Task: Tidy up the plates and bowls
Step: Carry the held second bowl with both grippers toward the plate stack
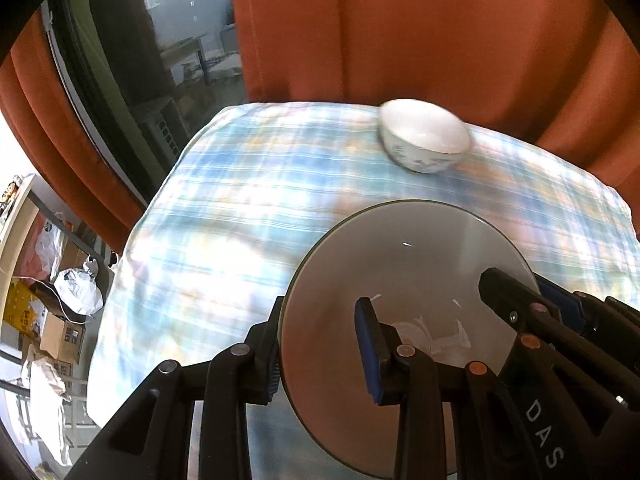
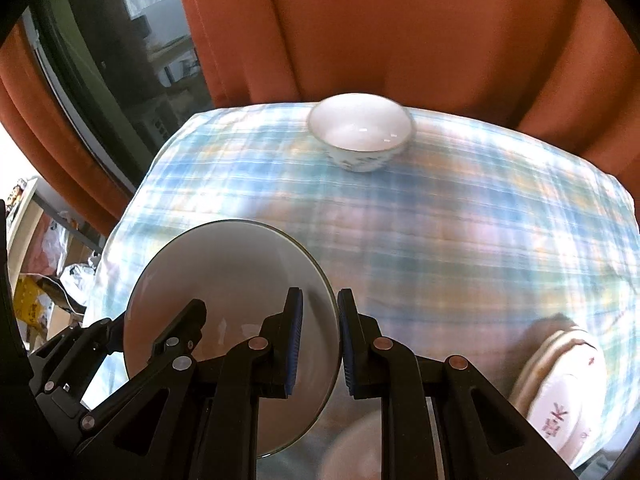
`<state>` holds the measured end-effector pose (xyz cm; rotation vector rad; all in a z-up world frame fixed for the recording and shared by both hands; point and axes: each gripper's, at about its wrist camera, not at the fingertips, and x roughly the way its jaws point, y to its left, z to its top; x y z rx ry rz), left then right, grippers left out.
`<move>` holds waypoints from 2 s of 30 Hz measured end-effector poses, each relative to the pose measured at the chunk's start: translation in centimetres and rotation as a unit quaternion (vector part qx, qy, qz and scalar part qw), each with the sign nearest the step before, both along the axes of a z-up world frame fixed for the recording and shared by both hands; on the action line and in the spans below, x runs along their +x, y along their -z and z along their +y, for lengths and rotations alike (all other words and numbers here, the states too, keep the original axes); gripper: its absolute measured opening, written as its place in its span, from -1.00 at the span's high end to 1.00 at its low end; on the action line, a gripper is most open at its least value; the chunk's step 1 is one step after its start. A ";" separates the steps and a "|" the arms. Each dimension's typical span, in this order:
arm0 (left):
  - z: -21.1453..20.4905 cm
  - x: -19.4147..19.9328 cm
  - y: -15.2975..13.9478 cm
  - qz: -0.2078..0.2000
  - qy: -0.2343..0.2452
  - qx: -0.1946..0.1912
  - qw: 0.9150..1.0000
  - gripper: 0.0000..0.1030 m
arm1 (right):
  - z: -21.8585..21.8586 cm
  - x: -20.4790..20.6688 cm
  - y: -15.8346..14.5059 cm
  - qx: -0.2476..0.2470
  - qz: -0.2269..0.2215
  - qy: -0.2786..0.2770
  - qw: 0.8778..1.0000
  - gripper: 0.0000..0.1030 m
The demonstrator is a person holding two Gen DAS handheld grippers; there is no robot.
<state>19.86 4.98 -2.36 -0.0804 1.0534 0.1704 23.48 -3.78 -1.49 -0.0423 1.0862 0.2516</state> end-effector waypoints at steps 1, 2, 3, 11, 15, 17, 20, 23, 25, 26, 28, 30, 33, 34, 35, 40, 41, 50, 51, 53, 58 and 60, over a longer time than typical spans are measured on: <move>-0.5 -0.5 -0.3 -0.003 0.001 0.001 1.000 0.40 | -1.0 -0.5 -0.4 0.000 -0.005 0.000 1.000 0.59; -1.2 -0.8 -0.5 -0.006 0.000 0.001 1.000 0.40 | -1.6 -0.8 -0.6 0.001 -0.008 0.000 1.000 0.58; -1.8 -1.0 -0.7 -0.009 -0.001 0.001 1.000 0.40 | -2.3 -1.2 -0.9 0.002 -0.010 0.001 1.000 0.58; -6.2 -3.7 -1.8 -0.026 -0.007 0.001 1.000 0.40 | -7.6 -3.7 -2.3 0.009 -0.027 -0.003 1.000 0.59; -8.2 -4.9 -2.2 -0.031 -0.011 0.001 0.999 0.40 | -9.9 -4.7 -2.9 0.012 -0.034 -0.007 0.999 0.59; -9.1 -5.6 -2.1 -0.031 -0.013 0.000 0.999 0.40 | -10.9 -5.2 -2.9 0.014 -0.036 -0.011 0.999 0.59; -10.2 -6.4 -1.8 -0.029 -0.016 -0.001 0.999 0.40 | -12.1 -6.0 -2.7 0.015 -0.035 -0.016 0.999 0.59; -11.0 -7.1 -1.4 -0.024 -0.018 -0.001 1.000 0.40 | -13.3 -6.7 -2.3 0.017 -0.029 -0.020 0.999 0.59; -11.5 -7.5 -1.0 -0.018 -0.020 -0.001 1.000 0.40 | -13.8 -7.0 -1.9 0.017 -0.025 -0.023 0.999 0.59; -11.7 -7.7 -0.9 -0.016 -0.020 -0.001 1.000 0.40 | -14.0 -7.2 -1.7 0.018 -0.022 -0.024 0.999 0.59; -11.9 -8.0 -0.5 -0.011 -0.022 -0.001 1.000 0.40 | -14.3 -7.5 -1.3 0.018 -0.017 -0.027 0.999 0.59; -12.1 -8.1 -0.2 -0.007 -0.024 -0.001 1.000 0.40 | -14.4 -7.6 -1.0 0.018 -0.012 -0.031 0.999 0.59; -12.0 -8.3 0.3 -0.001 -0.027 0.000 1.000 0.40 | -14.5 -7.8 -0.4 0.020 -0.004 -0.035 0.999 0.59; -11.9 -8.4 0.4 0.002 -0.027 0.001 1.000 0.40 | -14.5 -7.9 -0.2 0.020 -0.001 -0.036 0.999 0.59; -11.9 -8.3 0.6 0.003 -0.028 0.003 1.000 0.40 | -14.4 -7.9 0.0 0.021 0.000 -0.037 0.999 0.59; -11.4 -8.0 1.2 0.012 -0.026 0.006 1.000 0.40 | -13.9 -7.9 0.6 0.020 0.009 -0.040 0.999 0.59; -11.3 -7.9 1.4 0.014 -0.026 0.005 1.000 0.40 | -13.8 -7.8 0.7 0.020 0.011 -0.040 0.999 0.59; -10.3 -6.6 3.1 0.037 -0.017 -0.004 0.999 0.40 | -12.6 -6.9 2.0 0.007 0.031 -0.034 0.999 0.59; -10.2 -6.5 3.3 0.040 -0.015 -0.005 0.999 0.40 | -12.5 -6.8 2.2 0.005 0.034 -0.032 0.999 0.59; -10.1 -6.3 3.7 0.046 -0.012 -0.007 0.999 0.40 | -12.4 -6.6 2.5 0.003 0.039 -0.029 0.999 0.59; -10.1 -6.1 5.0 0.062 -0.007 -0.022 0.998 0.40 | -12.1 -6.6 3.3 -0.016 0.044 -0.024 0.999 0.59; -10.3 -5.9 5.3 0.064 -0.006 -0.025 0.998 0.40 | -12.1 -6.6 3.3 -0.022 0.041 -0.024 0.999 0.59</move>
